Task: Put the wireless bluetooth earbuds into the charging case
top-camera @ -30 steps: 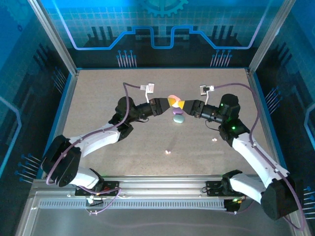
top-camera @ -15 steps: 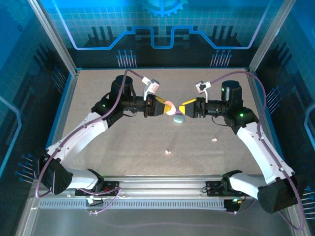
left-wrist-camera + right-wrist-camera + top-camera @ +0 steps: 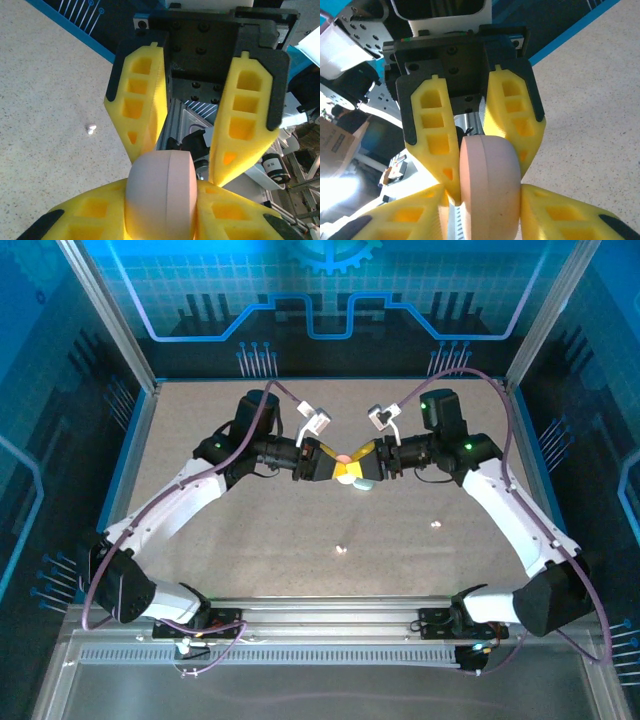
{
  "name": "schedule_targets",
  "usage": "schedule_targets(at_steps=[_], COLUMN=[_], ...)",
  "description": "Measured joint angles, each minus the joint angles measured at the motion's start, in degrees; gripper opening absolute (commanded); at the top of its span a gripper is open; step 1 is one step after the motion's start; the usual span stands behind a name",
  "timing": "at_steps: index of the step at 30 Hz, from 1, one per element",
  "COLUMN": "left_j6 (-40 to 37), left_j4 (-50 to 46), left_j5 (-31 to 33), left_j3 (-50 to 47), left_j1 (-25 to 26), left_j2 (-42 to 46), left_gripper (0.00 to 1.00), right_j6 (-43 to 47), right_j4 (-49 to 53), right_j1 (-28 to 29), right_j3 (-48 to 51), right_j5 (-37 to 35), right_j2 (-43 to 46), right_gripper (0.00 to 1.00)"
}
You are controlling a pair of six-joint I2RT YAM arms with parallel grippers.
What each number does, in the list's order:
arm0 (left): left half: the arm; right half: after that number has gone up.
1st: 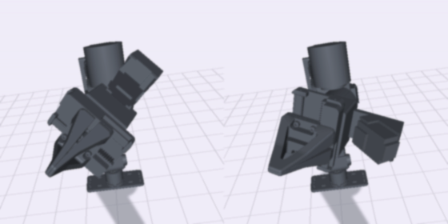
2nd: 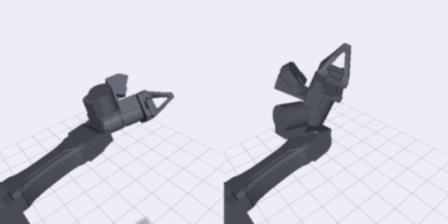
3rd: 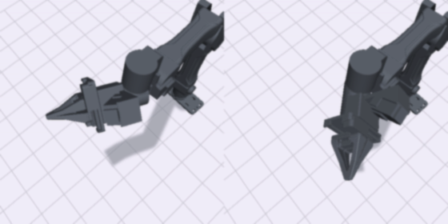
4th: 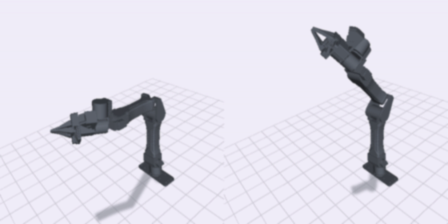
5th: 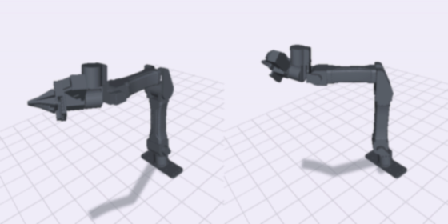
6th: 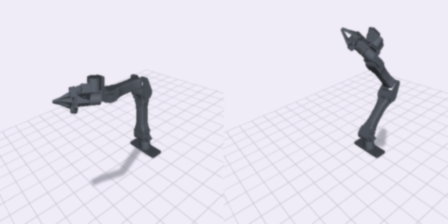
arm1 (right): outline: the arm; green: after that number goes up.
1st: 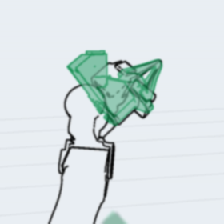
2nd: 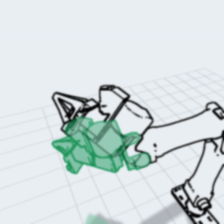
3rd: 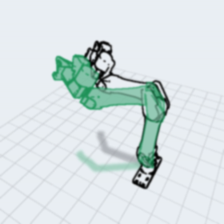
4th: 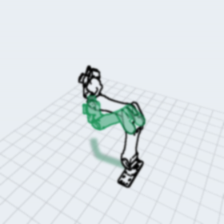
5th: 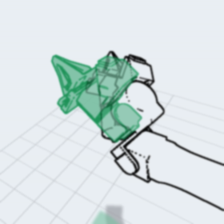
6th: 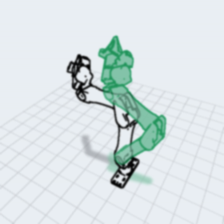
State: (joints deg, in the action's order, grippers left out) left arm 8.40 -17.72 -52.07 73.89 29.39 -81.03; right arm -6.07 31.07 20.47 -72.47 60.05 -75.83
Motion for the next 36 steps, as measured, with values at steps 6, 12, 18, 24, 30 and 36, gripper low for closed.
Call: schedule_targets(at_steps=[6, 12, 18, 24, 30, 36], left_j6=[-1.3, -1.5, -1.5, -1.0, 1.8, 6.0], left_j4=[-1.1, -1.6, -1.7, 0.0, 4.5, 11.1], left_j5=[-1.0, -2.1, -2.1, 0.2, 5.5, 13.4], left_j3=[0.1, 0.6, 0.6, 0.6, -1.6, -7.5], left_j1=[0.0, 0.0, -0.1, -0.1, -0.2, -0.2], left_j2=[0.0, 0.0, 0.0, 0.0, 0.3, 2.6], left_gripper=[0.21, 0.22, 0.32, 0.64, 0.74, 0.77], right_j6=[1.9, 2.3, 1.9, -2.3, -10.6, -20.4], right_j4=[1.8, 2.0, 1.9, -1.4, -8.2, -17.0], right_j1=[-0.5, -1.3, -1.3, -1.3, -1.4, -1.5], right_j3=[0.0, -0.1, -0.3, 0.6, 5.2, 8.7], right_j5=[2.0, 4.9, 5.3, 4.4, 2.0, -1.6], right_j2=[-0.3, -1.0, -1.7, -1.7, -1.7, -0.9], right_gripper=[0.32, 0.22, 0.14, 0.14, 0.14, 0.14])
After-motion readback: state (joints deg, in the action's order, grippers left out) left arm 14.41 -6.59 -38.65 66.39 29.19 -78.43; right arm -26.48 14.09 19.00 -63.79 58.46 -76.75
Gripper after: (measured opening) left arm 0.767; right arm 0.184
